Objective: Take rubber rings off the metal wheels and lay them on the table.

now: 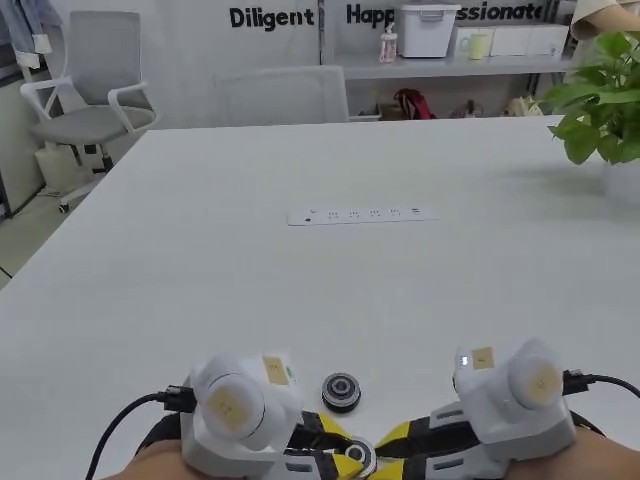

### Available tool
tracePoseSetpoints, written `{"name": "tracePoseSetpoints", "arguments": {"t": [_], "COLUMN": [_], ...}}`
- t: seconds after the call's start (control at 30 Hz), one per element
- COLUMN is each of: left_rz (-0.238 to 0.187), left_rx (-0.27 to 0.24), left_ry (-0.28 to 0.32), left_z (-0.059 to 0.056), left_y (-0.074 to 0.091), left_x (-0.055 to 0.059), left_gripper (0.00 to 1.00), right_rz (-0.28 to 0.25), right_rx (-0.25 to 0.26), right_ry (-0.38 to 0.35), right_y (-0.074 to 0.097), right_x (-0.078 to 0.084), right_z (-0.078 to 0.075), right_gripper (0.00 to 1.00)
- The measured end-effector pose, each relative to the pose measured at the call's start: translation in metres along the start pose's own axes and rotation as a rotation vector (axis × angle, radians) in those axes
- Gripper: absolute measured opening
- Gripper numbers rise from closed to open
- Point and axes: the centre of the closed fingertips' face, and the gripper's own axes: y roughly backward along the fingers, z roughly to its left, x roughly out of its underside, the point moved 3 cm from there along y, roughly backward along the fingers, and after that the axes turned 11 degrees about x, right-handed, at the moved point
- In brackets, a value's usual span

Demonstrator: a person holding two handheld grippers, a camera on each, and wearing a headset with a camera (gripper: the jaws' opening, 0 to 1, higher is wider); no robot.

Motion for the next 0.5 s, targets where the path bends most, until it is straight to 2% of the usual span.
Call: {"name": "tracePoseSetpoints", "arguments": {"t": [0.2,0.23,0.33,0.5], "left_rz": [0.000,0.000,-0.003,-0.001], "left_rx": [-0.011,-0.012,-0.015,-0.021], "left_ry": [-0.007,-0.007,-0.003,-0.006], "left_z": [0.0000,0.0000,0.0000,-0.0002], "left_y": [0.0001,0.0002,0.0005,0.0006], "left_x": [0.0003,0.0002,0.0000,0.0002], "left_gripper": [0.14,0.14,0.14,0.14], "right_rz": [0.003,0.011,0.012,0.022], "right_rx": [-0.002,0.011,0.007,0.015], "right_ry": [-0.010,-0.005,-0.019,-0.027], "right_y": [0.0011,0.0012,0.0011,0.0008], "right_x": [0.0009,0.0022,0.0023,0.0025], "right_z": [-0.0004,-0.0025,-0.0035,-0.0030], "right_gripper": [0.12,0.09,0.03,0.01]}}
